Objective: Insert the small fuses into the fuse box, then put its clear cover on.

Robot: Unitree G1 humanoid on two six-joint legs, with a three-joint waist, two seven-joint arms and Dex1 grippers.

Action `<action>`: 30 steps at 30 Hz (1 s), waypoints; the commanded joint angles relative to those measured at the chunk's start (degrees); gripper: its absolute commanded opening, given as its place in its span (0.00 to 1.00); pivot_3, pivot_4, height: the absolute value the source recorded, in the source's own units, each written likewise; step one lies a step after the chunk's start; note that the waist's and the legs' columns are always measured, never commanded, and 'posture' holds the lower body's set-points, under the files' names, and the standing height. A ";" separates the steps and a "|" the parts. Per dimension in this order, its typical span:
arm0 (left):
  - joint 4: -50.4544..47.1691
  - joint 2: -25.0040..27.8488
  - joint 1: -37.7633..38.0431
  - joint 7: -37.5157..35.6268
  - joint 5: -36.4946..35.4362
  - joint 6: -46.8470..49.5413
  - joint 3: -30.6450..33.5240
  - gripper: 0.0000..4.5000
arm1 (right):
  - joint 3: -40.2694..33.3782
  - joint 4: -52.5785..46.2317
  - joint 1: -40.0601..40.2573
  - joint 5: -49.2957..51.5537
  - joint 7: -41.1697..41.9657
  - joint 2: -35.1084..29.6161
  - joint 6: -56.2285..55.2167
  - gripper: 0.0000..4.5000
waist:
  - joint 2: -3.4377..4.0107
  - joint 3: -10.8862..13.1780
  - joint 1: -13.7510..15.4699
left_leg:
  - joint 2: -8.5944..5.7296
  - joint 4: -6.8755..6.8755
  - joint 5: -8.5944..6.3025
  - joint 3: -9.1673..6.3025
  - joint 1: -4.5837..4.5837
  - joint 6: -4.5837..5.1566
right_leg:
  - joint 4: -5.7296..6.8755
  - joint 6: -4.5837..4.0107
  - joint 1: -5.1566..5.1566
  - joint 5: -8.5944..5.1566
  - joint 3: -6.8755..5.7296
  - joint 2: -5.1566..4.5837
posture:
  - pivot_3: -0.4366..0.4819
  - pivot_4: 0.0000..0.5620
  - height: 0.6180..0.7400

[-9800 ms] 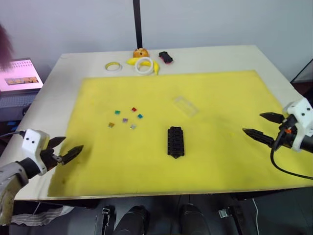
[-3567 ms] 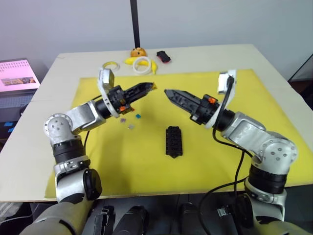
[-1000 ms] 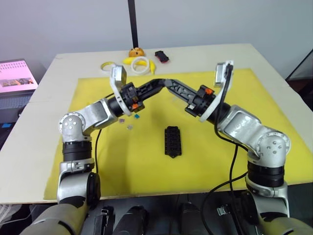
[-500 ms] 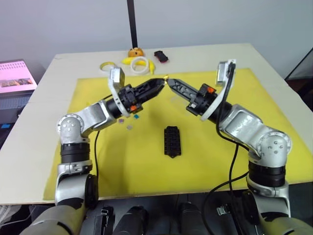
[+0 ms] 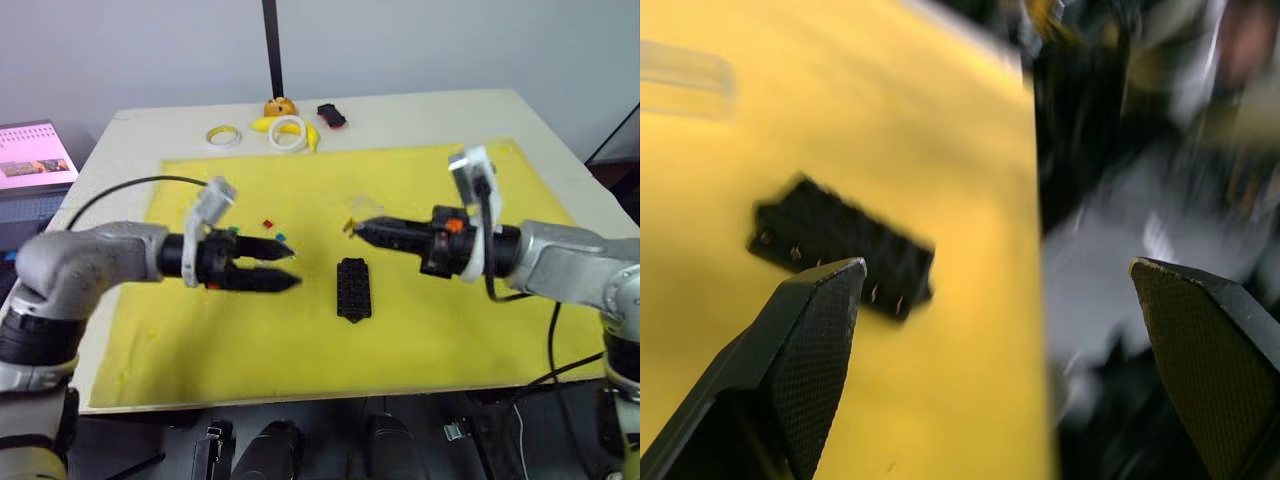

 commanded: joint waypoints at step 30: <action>7.07 -16.36 2.11 -4.08 31.37 -31.08 -7.59 0.98 | 17.99 -1.79 7.01 -56.98 29.19 -1.18 -20.55 0.00 | -0.08 0.05 1.23 | 0.10 0.12 -0.06 0.20 -0.01 0.09 | 0.00 0.01 -0.04 0.02 0.05 0.02 | 0.48 0.27 1.00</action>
